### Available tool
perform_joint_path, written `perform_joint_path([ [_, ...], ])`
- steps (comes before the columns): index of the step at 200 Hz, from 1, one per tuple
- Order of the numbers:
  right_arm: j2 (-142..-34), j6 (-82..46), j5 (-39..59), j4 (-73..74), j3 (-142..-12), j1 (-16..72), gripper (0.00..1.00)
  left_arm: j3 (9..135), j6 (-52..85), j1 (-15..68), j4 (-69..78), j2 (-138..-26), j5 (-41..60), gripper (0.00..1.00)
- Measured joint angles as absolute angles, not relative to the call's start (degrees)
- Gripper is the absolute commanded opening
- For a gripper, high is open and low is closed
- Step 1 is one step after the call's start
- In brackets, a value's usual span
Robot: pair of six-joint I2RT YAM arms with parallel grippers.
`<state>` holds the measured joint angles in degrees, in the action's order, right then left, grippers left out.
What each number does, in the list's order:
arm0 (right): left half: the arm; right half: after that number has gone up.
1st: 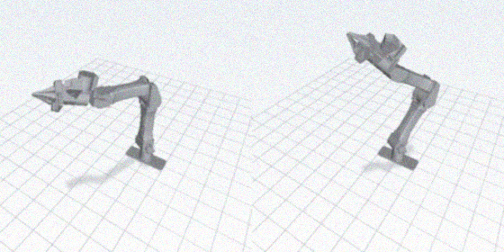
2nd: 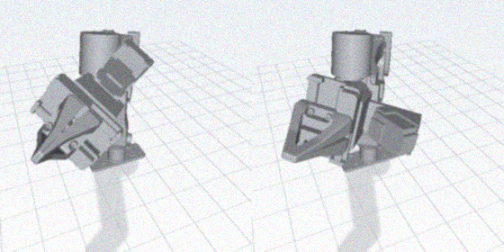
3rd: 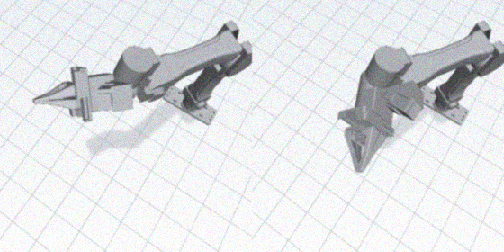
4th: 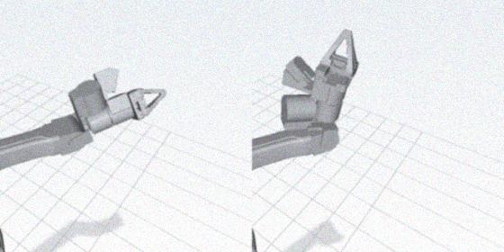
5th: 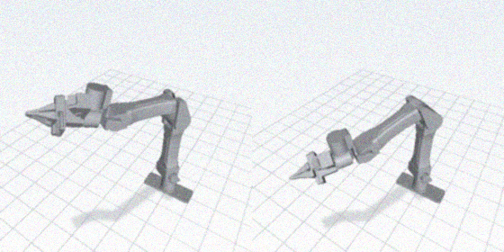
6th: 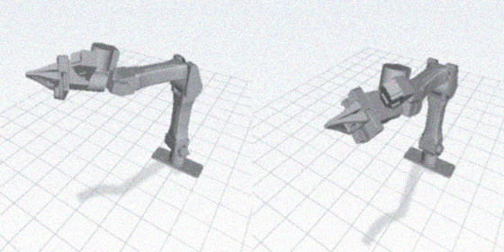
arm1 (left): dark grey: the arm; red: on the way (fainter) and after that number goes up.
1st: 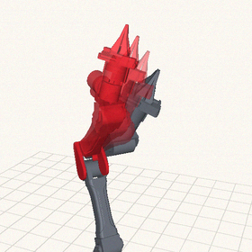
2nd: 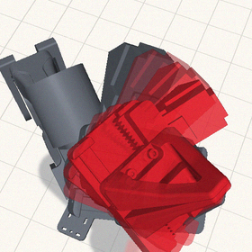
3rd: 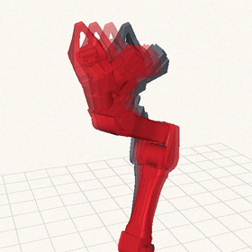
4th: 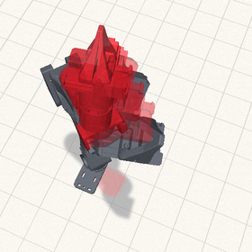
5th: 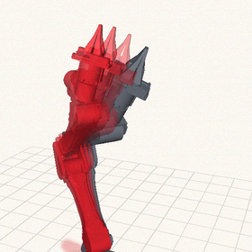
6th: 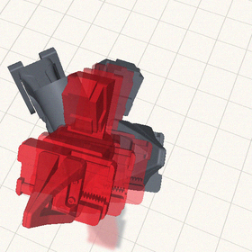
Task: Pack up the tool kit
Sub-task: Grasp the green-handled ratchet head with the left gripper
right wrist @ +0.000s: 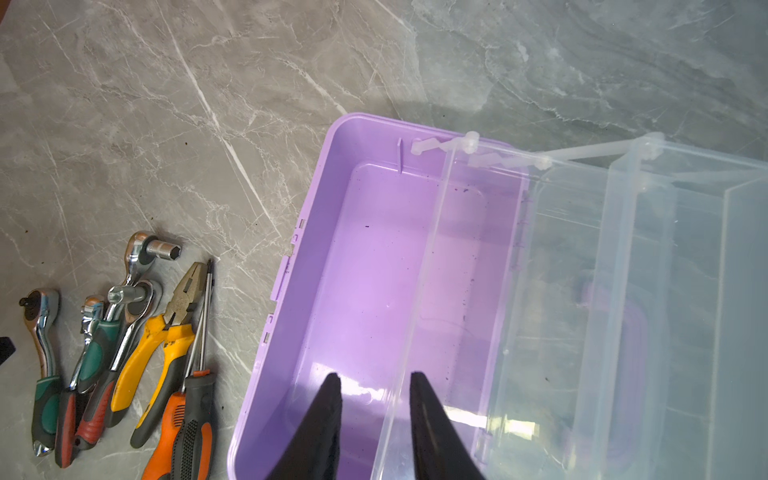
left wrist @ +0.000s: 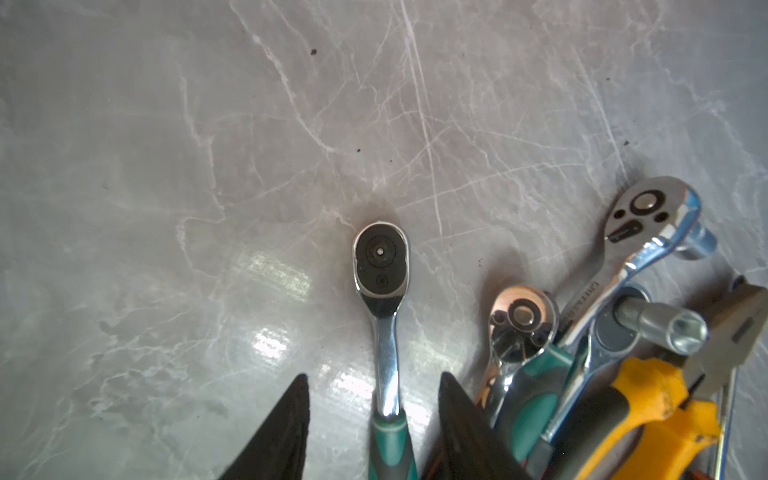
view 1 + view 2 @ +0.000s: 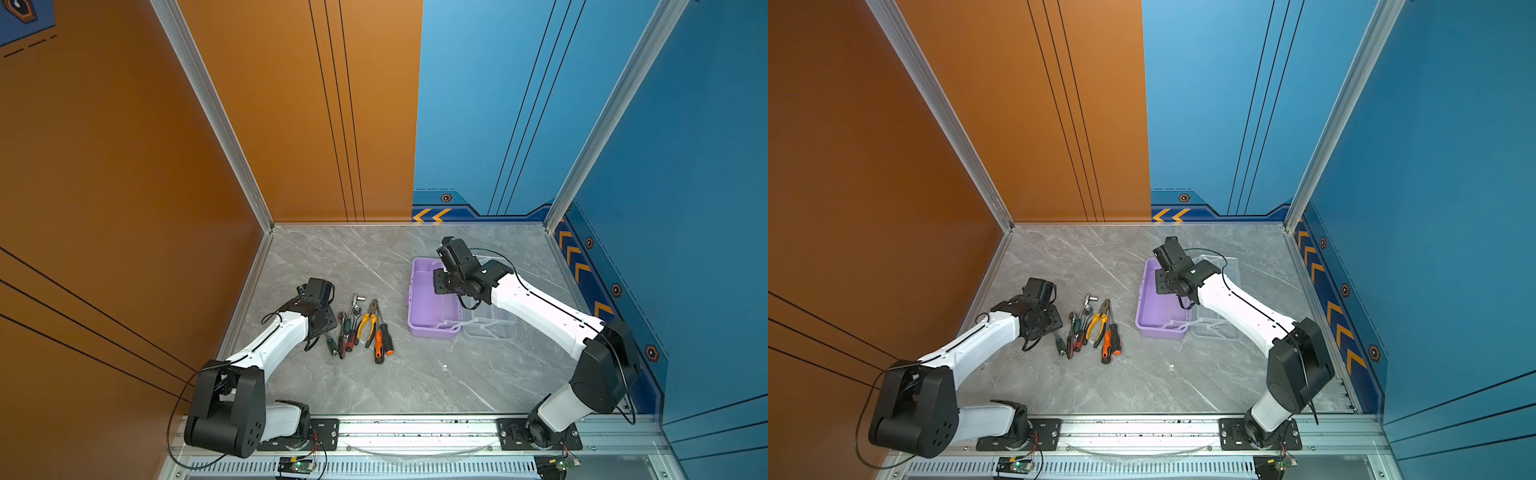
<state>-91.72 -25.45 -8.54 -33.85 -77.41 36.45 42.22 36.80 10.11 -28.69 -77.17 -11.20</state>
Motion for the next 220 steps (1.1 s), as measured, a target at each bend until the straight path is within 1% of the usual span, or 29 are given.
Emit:
perform_joint_path([
  [19, -91.72, -25.47, -8.54, -33.85, -77.41, 36.45, 0.31, 42.22, 36.77, 10.11, -27.14, -80.03, -11.11, 0.46],
  [39, -91.72, -25.45, -8.49, -33.85, -77.41, 36.45, 0.31, 42.22, 36.58, 10.11, -26.26, -82.11, -11.11, 0.41],
  [84, -91.72, -25.47, -8.12, -33.85, -77.41, 36.42, 0.31, 42.22, 36.45, 10.11, -24.64, -85.58, -11.14, 0.35],
  [106, -91.72, -25.47, -8.1, -33.85, -77.41, 36.42, 0.31, 42.52, 36.36, 10.11, -23.9, -86.17, -11.44, 0.31],
  [115, -91.72, -25.47, -8.08, -33.85, -77.41, 36.42, 0.31, 42.52, 36.34, 10.13, -23.7, -86.26, -11.62, 0.27],
  [130, -91.72, -25.47, -7.77, -33.85, -77.41, 36.38, 0.31, 42.52, 36.27, 10.13, -23.4, -86.39, -12.16, 0.25],
  [135, -91.72, -25.47, -7.7, -33.85, -77.41, 36.38, 0.31, 42.52, 36.21, 10.13, -23.31, -86.46, -12.32, 0.22],
  [159, -91.72, -25.5, -7.68, -33.85, -77.41, 36.38, 0.3, 42.52, 35.83, 10.13, -22.96, -86.63, -13.06, 0.19],
  [168, -91.72, -25.5, -7.68, -33.85, -77.41, 36.38, 0.3, 42.52, 35.79, 10.13, -22.87, -86.65, -13.17, 0.15],
  [175, -91.72, -25.5, -7.68, -33.85, -77.41, 36.38, 0.3, 42.52, 35.77, 10.13, -22.79, -86.65, -13.26, 0.1],
  [182, -91.72, -25.5, -7.68, -33.85, -77.41, 36.38, 0.3, 42.48, 35.66, 10.15, -22.59, -86.65, -13.32, 0.02],
  [187, -91.72, -25.5, -7.68, -33.85, -77.38, 36.38, 0.3, 42.48, 35.31, 10.13, -22.5, -86.63, -13.32, 0.0],
  [220, -91.72, -25.52, -7.68, -33.85, -76.84, 36.38, 0.29, 42.41, 35.27, 10.15, -22.04, -86.63, -13.3, 0.0],
])
